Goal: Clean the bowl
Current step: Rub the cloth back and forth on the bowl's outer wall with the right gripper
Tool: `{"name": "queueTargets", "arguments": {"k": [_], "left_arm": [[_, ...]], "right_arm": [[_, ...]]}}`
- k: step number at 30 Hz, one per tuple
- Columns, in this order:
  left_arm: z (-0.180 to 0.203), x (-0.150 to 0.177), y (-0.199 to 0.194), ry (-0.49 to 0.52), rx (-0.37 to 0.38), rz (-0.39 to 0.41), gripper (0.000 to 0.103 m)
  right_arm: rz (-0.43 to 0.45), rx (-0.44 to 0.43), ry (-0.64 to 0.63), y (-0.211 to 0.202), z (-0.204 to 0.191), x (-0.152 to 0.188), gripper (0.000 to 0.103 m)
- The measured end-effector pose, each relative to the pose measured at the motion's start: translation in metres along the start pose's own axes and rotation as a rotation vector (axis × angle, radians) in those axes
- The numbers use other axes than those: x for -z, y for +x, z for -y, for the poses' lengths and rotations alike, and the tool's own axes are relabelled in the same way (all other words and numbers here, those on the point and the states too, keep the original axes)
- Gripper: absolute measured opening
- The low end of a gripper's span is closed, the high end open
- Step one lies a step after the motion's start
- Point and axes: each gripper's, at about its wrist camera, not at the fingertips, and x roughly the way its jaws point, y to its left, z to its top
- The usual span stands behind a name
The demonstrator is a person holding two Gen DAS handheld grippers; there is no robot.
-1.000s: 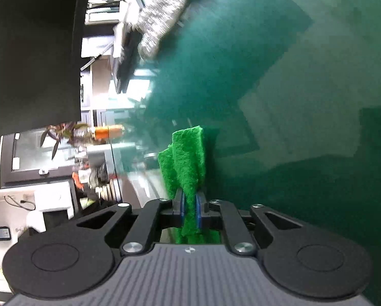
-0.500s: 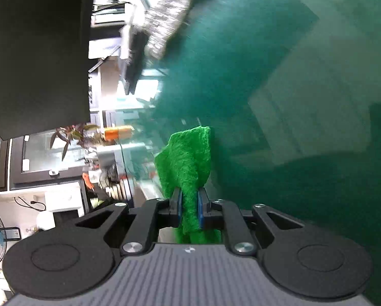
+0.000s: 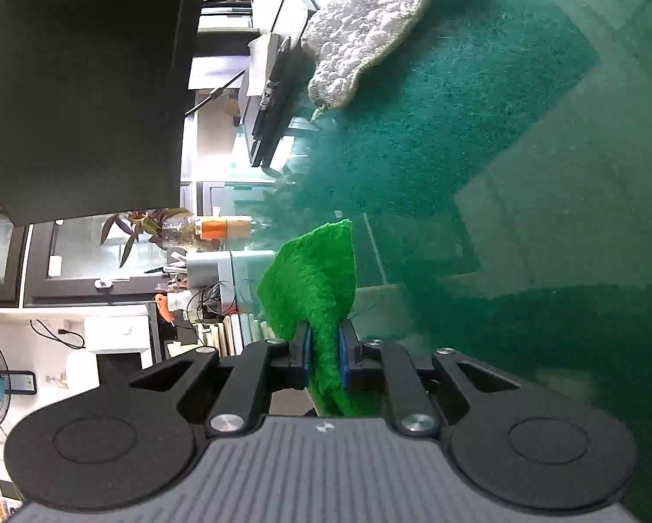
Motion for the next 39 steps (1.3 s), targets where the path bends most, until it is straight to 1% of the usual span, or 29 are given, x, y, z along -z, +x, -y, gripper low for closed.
{"name": "queueTargets", "arguments": {"k": [4, 7, 8, 9, 10, 13, 15, 17, 18, 19, 20, 21, 22, 24, 25, 26, 27, 28, 29, 32, 33, 35, 37, 39], "left_arm": [[-0.001, -0.002, 0.001, 0.039, 0.017, 0.006, 0.035], [-0.003, -0.005, 0.003, 0.066, 0.026, 0.017, 0.036], [-0.004, -0.006, 0.004, 0.062, 0.029, 0.014, 0.036], [-0.007, -0.008, 0.005, 0.035, 0.034, 0.004, 0.036], [-0.01, -0.009, 0.005, 0.003, 0.035, -0.004, 0.034], [-0.028, -0.002, -0.002, -0.252, 0.026, -0.011, 0.034], [-0.036, 0.006, -0.01, -0.41, 0.031, -0.015, 0.034], [-0.037, 0.012, -0.016, -0.508, 0.05, -0.015, 0.036], [-0.034, 0.016, -0.019, -0.557, 0.051, -0.018, 0.038], [-0.031, 0.019, -0.022, -0.601, 0.049, -0.022, 0.043], [-0.029, 0.021, -0.023, -0.62, 0.048, -0.025, 0.048], [-0.024, 0.021, -0.022, -0.627, 0.04, -0.031, 0.049], [-0.019, 0.021, -0.021, -0.633, 0.029, -0.038, 0.051], [-0.013, 0.02, -0.017, -0.612, 0.012, -0.064, 0.049], [-0.011, 0.02, -0.014, -0.599, 0.005, -0.075, 0.045], [-0.009, 0.02, -0.012, -0.565, -0.006, -0.075, 0.043], [-0.01, 0.021, -0.012, -0.534, -0.005, -0.062, 0.04], [-0.012, 0.022, -0.011, -0.513, -0.005, -0.057, 0.031], [-0.014, 0.021, -0.011, -0.459, -0.015, -0.058, 0.024], [-0.018, 0.019, -0.007, -0.326, -0.001, -0.04, 0.026], [-0.019, 0.018, -0.006, -0.297, 0.0, -0.037, 0.026], [-0.021, 0.014, -0.003, -0.246, -0.006, -0.031, 0.027], [-0.021, 0.011, -0.001, -0.234, -0.009, -0.026, 0.028], [-0.02, 0.011, -0.001, -0.225, -0.011, -0.021, 0.028]], "right_arm": [[0.002, 0.01, 0.04, -0.02, 0.014, 0.011, 0.014], [-0.029, 0.041, 0.055, -0.033, 0.026, 0.028, 0.014], [-0.038, 0.042, 0.066, -0.035, 0.029, 0.034, 0.014], [-0.035, 0.032, 0.077, -0.036, 0.031, 0.037, 0.014], [-0.031, 0.029, 0.079, -0.035, 0.03, 0.038, 0.014], [0.019, -0.011, 0.089, -0.039, 0.028, 0.037, 0.014], [0.028, -0.016, 0.088, -0.04, 0.027, 0.035, 0.015], [0.031, -0.014, 0.079, -0.041, 0.026, 0.032, 0.015], [0.03, -0.014, 0.083, -0.041, 0.028, 0.031, 0.015], [0.028, -0.014, 0.087, -0.041, 0.029, 0.03, 0.015], [0.028, -0.013, 0.088, -0.04, 0.029, 0.03, 0.015], [0.028, -0.011, 0.09, -0.04, 0.03, 0.03, 0.015], [0.026, -0.007, 0.09, -0.039, 0.029, 0.03, 0.017], [0.022, -0.002, 0.089, -0.037, 0.028, 0.03, 0.02], [0.02, -0.001, 0.087, -0.037, 0.027, 0.03, 0.021], [0.018, 0.0, 0.085, -0.036, 0.027, 0.03, 0.021], [0.016, 0.001, 0.083, -0.036, 0.026, 0.03, 0.021], [0.016, 0.002, 0.082, -0.037, 0.026, 0.03, 0.021], [0.018, 0.004, 0.081, -0.038, 0.027, 0.03, 0.021], [0.01, 0.001, 0.081, -0.037, 0.028, 0.03, 0.021], [0.006, 0.005, 0.075, -0.037, 0.028, 0.031, 0.021], [0.001, 0.01, 0.068, -0.036, 0.028, 0.031, 0.015], [-0.003, 0.039, 0.045, -0.032, 0.026, 0.032, 0.011], [0.005, 0.072, 0.016, -0.031, 0.024, 0.032, 0.01]]}}
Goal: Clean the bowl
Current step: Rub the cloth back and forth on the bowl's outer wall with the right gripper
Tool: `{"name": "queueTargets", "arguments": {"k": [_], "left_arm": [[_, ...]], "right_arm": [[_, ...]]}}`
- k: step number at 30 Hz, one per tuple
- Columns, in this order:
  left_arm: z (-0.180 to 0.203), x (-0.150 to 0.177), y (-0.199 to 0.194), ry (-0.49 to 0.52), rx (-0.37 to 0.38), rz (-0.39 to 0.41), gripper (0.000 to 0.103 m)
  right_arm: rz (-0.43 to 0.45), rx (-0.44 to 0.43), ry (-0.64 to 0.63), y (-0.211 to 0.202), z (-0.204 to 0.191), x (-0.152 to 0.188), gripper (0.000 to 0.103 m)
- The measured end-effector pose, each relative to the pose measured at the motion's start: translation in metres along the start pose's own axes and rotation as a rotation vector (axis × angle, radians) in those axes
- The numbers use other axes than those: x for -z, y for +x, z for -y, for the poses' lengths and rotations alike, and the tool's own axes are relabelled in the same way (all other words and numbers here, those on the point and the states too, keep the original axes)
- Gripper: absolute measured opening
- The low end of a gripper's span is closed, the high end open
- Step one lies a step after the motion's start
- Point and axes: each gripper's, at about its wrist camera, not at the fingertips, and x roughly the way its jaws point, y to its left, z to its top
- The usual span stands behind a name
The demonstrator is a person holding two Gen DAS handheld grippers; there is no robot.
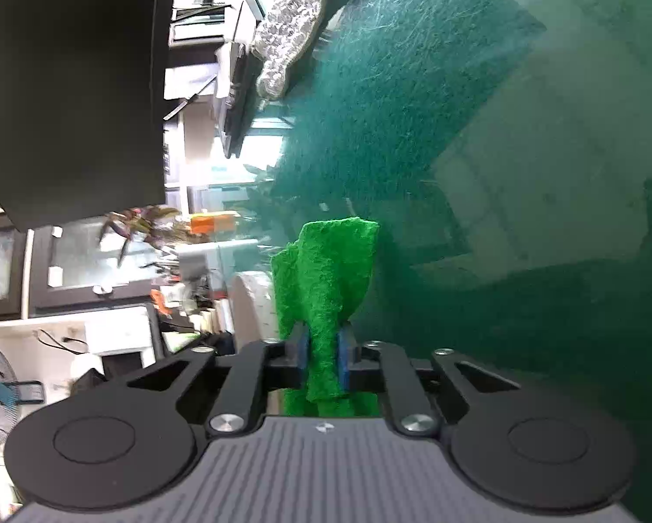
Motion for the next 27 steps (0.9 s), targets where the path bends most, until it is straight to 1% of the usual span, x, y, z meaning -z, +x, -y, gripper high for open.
{"name": "queueTargets", "arguments": {"k": [2, 7, 12, 15, 17, 21, 24, 27], "left_arm": [[0.001, 0.001, 0.0, 0.011, -0.002, 0.005, 0.028], [0.003, 0.002, -0.003, 0.032, 0.003, 0.01, 0.028], [0.004, 0.001, -0.002, 0.041, -0.004, 0.006, 0.028], [0.004, 0.0, -0.001, 0.043, -0.009, 0.001, 0.028], [0.004, -0.001, -0.001, 0.041, -0.006, -0.001, 0.029], [0.005, -0.002, -0.001, 0.048, -0.004, 0.002, 0.03], [0.005, -0.002, -0.001, 0.054, -0.002, 0.005, 0.03], [0.006, -0.003, 0.0, 0.06, -0.001, 0.007, 0.03]], "right_arm": [[0.011, -0.01, -0.013, 0.0, -0.003, -0.001, 0.01], [0.042, -0.078, 0.083, 0.008, -0.002, -0.015, 0.011], [0.027, -0.084, 0.081, 0.033, -0.012, -0.034, 0.012], [0.016, -0.093, 0.039, 0.049, -0.028, -0.044, 0.012], [0.008, -0.108, 0.029, 0.051, -0.033, -0.046, 0.012], [-0.001, -0.092, 0.047, 0.031, -0.018, -0.036, 0.012], [-0.015, -0.084, 0.089, 0.011, 0.0, -0.023, 0.012], [-0.037, -0.053, 0.102, 0.006, 0.008, -0.011, 0.012]]}}
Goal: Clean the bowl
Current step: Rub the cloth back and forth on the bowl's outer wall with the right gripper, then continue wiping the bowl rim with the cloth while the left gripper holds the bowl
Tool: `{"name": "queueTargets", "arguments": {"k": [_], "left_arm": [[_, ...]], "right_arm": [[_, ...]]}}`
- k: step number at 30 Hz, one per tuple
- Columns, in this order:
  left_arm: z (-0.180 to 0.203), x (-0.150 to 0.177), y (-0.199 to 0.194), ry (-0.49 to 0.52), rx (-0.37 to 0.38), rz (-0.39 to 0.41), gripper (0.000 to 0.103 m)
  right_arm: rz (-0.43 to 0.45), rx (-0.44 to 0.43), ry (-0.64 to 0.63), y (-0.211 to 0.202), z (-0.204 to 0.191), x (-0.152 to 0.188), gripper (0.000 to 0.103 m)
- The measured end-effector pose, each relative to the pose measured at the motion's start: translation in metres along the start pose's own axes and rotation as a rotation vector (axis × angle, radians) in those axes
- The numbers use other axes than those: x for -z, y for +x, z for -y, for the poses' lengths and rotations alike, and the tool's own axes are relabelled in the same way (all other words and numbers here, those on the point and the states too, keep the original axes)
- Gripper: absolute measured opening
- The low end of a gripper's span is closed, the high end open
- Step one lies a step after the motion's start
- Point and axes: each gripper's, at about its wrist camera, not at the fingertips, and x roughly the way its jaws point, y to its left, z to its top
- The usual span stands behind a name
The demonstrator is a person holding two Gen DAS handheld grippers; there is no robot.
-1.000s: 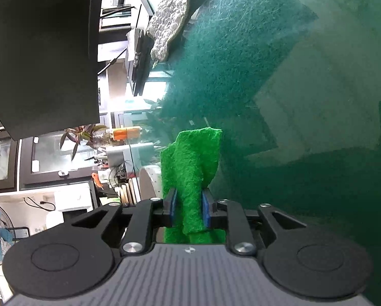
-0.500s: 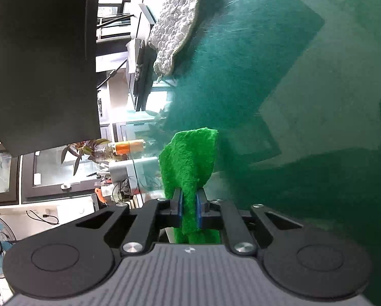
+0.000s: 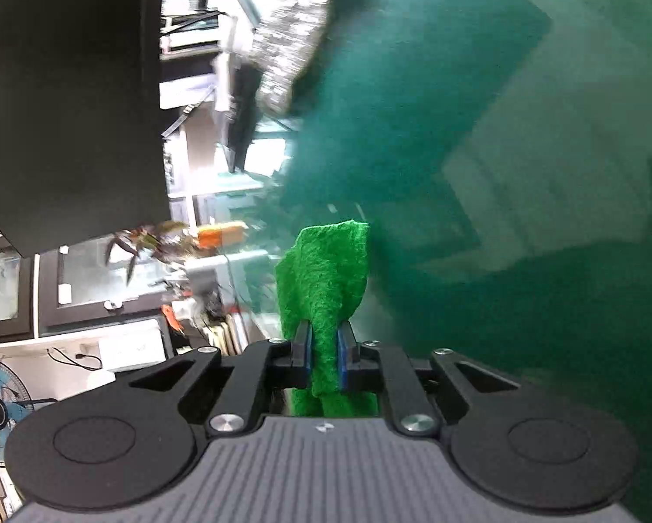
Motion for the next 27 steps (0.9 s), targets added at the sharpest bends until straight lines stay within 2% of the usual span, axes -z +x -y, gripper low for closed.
{"name": "queueTargets", "arguments": {"k": [3, 5, 8, 11, 16, 20, 23, 27], "left_arm": [[0.001, 0.0, 0.0, 0.006, 0.002, 0.003, 0.03], [0.001, -0.001, 0.0, 0.01, 0.003, 0.004, 0.03], [0.002, -0.001, 0.0, 0.016, 0.002, 0.006, 0.031], [0.003, -0.002, 0.0, 0.022, -0.002, 0.004, 0.031], [0.008, -0.004, 0.0, 0.051, 0.007, 0.013, 0.034], [0.007, -0.003, 0.0, 0.057, 0.016, 0.02, 0.034], [0.008, -0.003, 0.0, 0.068, 0.018, 0.022, 0.034], [0.009, -0.003, 0.0, 0.07, 0.011, 0.023, 0.034]], "right_arm": [[0.001, 0.021, 0.004, 0.008, -0.001, -0.002, 0.01], [0.02, 0.038, -0.038, 0.023, -0.014, -0.013, 0.01], [0.009, 0.002, -0.059, 0.044, -0.026, -0.027, 0.011], [0.004, 0.011, -0.108, 0.054, -0.037, -0.029, 0.012], [0.012, -0.005, -0.068, 0.032, -0.022, -0.02, 0.012], [-0.016, 0.019, -0.021, 0.004, 0.001, 0.001, 0.012], [-0.026, 0.037, -0.004, 0.002, 0.005, 0.013, 0.011], [0.01, 0.055, -0.03, 0.014, -0.006, -0.001, 0.01]]}}
